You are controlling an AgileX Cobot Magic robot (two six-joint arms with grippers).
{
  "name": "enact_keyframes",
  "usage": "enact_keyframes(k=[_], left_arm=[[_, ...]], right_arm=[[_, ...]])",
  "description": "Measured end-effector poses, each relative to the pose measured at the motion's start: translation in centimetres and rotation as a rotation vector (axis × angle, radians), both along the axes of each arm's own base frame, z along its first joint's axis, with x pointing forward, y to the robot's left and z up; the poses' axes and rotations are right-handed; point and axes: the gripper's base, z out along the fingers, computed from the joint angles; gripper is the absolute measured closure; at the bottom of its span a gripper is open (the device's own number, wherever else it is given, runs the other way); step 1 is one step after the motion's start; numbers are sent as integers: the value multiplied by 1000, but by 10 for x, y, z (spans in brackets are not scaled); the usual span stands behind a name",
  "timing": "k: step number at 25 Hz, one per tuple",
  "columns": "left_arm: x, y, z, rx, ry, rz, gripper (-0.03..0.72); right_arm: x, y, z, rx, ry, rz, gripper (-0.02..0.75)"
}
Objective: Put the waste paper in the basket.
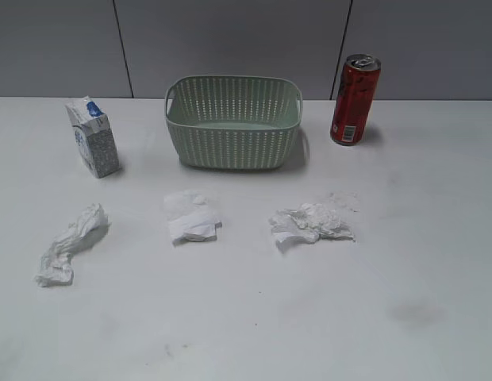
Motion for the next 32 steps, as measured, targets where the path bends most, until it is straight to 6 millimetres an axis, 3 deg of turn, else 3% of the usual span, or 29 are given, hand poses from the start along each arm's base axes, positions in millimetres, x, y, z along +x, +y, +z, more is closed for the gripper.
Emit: enact_keyframes(k=[32], left_arm=[[0,3,0,28,-3,19,136]], right_arm=[[0,0,0,1,-5,0,147]])
